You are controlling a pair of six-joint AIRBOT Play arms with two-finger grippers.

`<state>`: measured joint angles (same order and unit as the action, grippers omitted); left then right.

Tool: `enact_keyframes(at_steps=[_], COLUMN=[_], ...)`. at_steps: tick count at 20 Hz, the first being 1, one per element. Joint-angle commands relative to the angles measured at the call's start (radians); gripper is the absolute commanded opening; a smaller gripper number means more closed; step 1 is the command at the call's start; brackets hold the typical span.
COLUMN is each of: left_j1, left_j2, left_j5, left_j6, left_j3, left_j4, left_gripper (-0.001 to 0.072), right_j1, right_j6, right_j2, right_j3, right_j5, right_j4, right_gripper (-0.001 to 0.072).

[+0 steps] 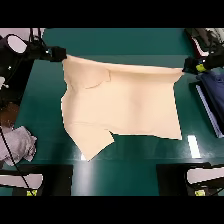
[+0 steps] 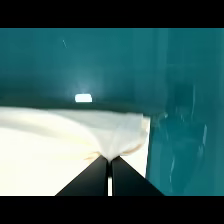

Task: Fold the shirts.

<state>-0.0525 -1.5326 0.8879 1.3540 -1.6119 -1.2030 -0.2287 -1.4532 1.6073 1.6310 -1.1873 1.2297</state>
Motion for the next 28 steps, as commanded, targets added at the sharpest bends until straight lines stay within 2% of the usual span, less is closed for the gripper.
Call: enact_keyframes(at_steps=[1,5,12,13,14,15,19,23,25,28], left_j1=[0.001,0.001,0.001,0.001,0.001,0.001,0.002,0.001,0.001,0.001], left_j2=[-0.008,-0.008,-0.008,-0.008,-0.008,-0.008,0.038,0.283,0.446,0.669], left_j5=[0.216,0.395,0.414,0.415,0.415,0.422,0.529,0.490,0.407,0.322], left_j6=[-0.001,0.000,0.033,0.037,0.051,0.071,0.087,0.121,0.170,0.319], left_j3=[0.009,0.101,0.185,0.185,0.185,0.185,0.190,0.391,0.591,0.894], left_j4=[-0.163,-0.207,-0.177,-0.177,-0.177,-0.178,-0.270,-0.182,-0.098,-0.056], left_gripper=[0.0026,0.0027,0.0028,0.0078,0.0353,0.0525,0.0528,0.0528,0.0528,0.0528], right_j1=[0.031,0.085,0.154,0.158,0.158,0.158,0.116,0.042,0.018,0.013], right_j6=[0.007,0.003,0.003,0.003,0.003,0.003,0.004,0.023,0.023,0.023], right_j2=[0.029,0.013,0.014,0.014,0.013,0.013,-0.028,-0.136,-0.185,-0.231], right_j3=[0.000,-0.071,-0.181,-0.182,-0.181,-0.179,-0.180,-0.181,-0.181,-0.181], right_j5=[-0.133,-0.171,-0.166,-0.167,-0.167,-0.177,-0.259,-0.285,-0.266,-0.252], right_j4=[0.123,0.169,0.150,0.150,0.142,0.120,0.065,-0.042,-0.064,-0.059], right_gripper=[0.0012,0.0012,0.0018,0.0044,0.0203,0.0339,0.0358,0.0358,0.0358,0.0358])
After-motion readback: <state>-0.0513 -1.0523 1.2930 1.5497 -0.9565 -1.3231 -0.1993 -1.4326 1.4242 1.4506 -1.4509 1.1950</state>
